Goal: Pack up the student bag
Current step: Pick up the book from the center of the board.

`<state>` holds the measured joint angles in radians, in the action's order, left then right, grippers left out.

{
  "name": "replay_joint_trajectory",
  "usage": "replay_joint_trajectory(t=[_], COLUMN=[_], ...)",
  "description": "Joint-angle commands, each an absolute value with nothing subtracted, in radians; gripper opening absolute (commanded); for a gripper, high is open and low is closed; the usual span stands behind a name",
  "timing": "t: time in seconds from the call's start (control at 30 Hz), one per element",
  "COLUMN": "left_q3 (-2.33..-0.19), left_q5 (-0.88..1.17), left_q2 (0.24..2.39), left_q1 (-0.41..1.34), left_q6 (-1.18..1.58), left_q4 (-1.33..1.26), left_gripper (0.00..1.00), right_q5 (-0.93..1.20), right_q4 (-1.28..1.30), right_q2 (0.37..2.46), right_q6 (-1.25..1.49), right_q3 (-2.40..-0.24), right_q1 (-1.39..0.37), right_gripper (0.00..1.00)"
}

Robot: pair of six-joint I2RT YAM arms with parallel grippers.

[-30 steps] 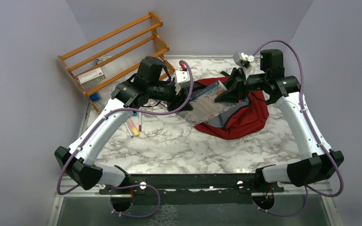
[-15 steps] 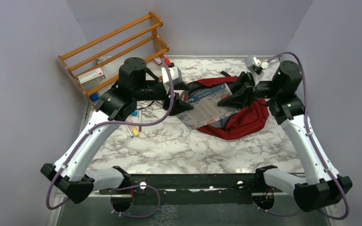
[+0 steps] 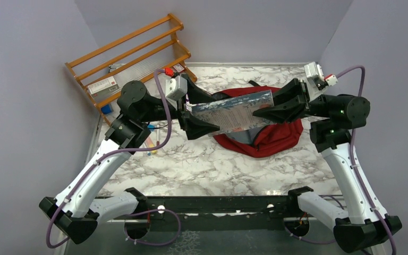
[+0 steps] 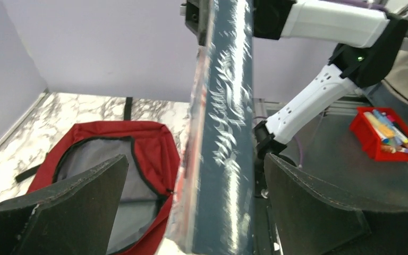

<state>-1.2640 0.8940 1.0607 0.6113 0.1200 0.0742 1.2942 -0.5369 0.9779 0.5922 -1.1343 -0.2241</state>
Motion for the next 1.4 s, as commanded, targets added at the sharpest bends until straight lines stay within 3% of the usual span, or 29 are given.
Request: replay_joint_trajectory(t=[0.0, 0.37, 0.7, 0.8, 0.9, 1.0, 1.07, 1.13, 1.17, 1.23, 1.37], left_q3=[-1.201, -1.203, -1.211, -1.214, -1.221, -1.219, -1.212, -1.204, -1.209, -1.242, -1.287], left_q5=[0.977, 1.006, 1.000, 1.004, 1.005, 0.999, 0.986, 0.976, 0.973, 0.971, 0.919], left_q2=[1.037, 1.071, 1.100, 1.109, 1.119, 1.121, 1.121, 1.124, 1.131, 1.148, 1.168], left_q1=[0.616, 0.618, 0.618, 0.618, 0.618, 0.618, 0.618, 0.617, 0.616, 0.609, 0.601], left_q6=[0.340, 0.433, 0.477, 0.486, 0.499, 0.504, 0.505, 0.499, 0.491, 0.440, 0.281], left_q4=[-0.245, -0.362, -0.428, -0.442, -0.446, -0.448, -0.448, -0.441, -0.424, -0.323, -0.095], left_gripper=[0.99, 0.71, 0.37, 0.23, 0.00, 0.00, 0.00, 0.00, 0.00, 0.00, 0.00], right_q5=[1.116, 0.982, 0.972, 0.966, 0.965, 0.962, 0.967, 0.946, 0.915, 0.854, 0.710], right_q4=[-0.800, -0.933, -0.958, -0.936, -0.911, -0.864, -0.773, -0.599, -0.503, -0.308, -0.020], right_q2=[0.972, 0.984, 0.976, 0.967, 0.962, 0.951, 0.941, 0.923, 0.912, 0.893, 0.849], right_q6=[0.754, 0.860, 0.882, 0.865, 0.845, 0.820, 0.763, 0.654, 0.599, 0.501, 0.355], right_q3=[-1.124, -1.089, -1.070, -1.066, -1.057, -1.042, -1.046, -1.070, -1.087, -1.129, -1.184], right_q1=[-0.225, -0.225, -0.225, -0.225, -0.225, -0.225, -0.225, -0.226, -0.226, -0.225, -0.225], right_gripper=[0.01, 0.01, 0.01, 0.01, 0.01, 0.01, 0.14, 0.43, 0.53, 0.63, 0.72])
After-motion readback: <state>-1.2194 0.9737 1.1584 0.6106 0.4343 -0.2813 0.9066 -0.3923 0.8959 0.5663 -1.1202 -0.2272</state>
